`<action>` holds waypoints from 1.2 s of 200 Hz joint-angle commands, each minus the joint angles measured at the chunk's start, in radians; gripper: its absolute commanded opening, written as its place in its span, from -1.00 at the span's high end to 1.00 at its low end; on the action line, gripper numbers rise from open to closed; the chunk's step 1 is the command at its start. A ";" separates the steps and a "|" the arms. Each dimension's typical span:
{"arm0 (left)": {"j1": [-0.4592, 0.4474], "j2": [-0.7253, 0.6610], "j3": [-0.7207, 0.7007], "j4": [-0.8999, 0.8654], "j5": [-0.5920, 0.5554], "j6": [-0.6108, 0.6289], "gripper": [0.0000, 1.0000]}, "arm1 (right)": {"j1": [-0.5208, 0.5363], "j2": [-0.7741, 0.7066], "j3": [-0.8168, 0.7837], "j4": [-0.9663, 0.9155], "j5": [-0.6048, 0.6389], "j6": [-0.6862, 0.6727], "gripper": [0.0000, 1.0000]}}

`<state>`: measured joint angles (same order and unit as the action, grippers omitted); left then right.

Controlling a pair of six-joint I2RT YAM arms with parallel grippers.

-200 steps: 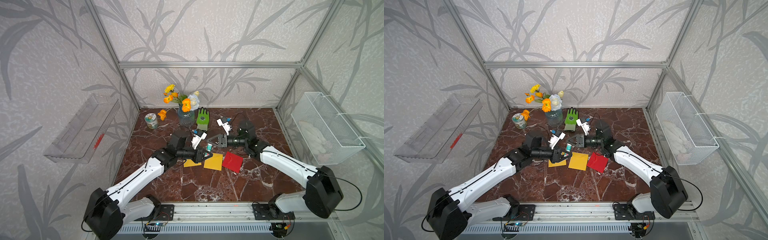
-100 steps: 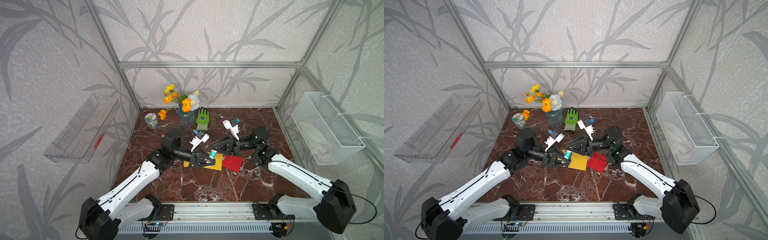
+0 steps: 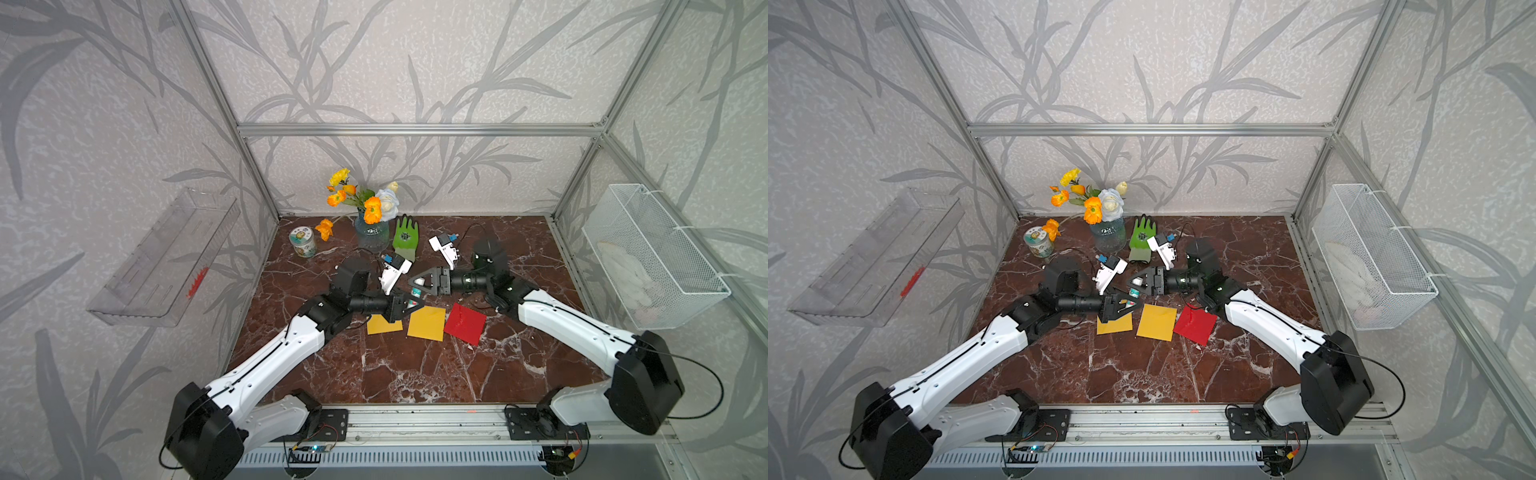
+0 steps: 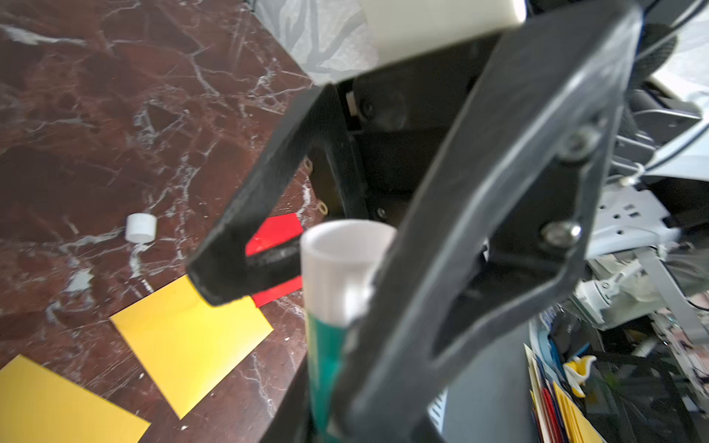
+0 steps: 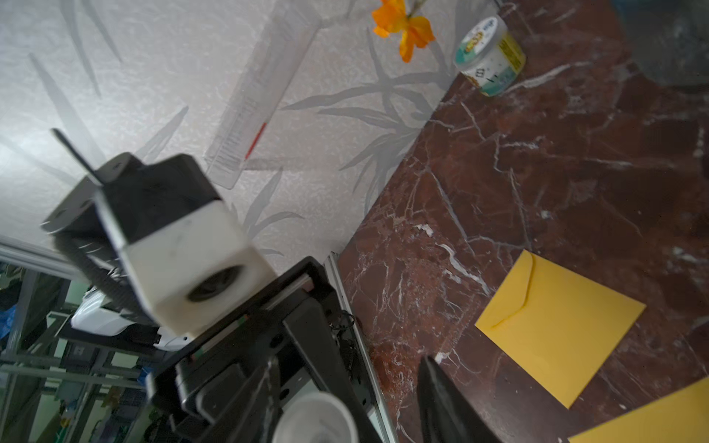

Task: Seal the envelope with a glue stick
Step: Screw the glue stick.

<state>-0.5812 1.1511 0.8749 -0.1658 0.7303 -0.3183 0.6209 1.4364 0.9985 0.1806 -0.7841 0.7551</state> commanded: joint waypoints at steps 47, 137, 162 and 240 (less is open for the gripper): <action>0.001 0.030 -0.031 0.000 -0.068 0.026 1.00 | 0.007 0.030 0.074 -0.018 0.084 0.054 0.04; 0.002 0.018 -0.039 -0.001 -0.055 0.019 1.00 | 0.003 0.045 0.051 -0.001 0.062 0.072 0.31; 0.002 0.012 -0.037 -0.001 -0.049 0.010 1.00 | 0.003 0.042 0.042 0.006 0.050 0.071 0.47; 0.016 -0.065 -0.016 0.021 0.269 -0.037 1.00 | -0.004 -0.062 -0.082 0.450 -0.258 0.106 0.68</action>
<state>-0.5690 1.1412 0.8360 -0.1822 0.8253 -0.3393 0.6113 1.4502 0.9455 0.3828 -0.8692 0.8440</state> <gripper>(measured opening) 0.241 0.256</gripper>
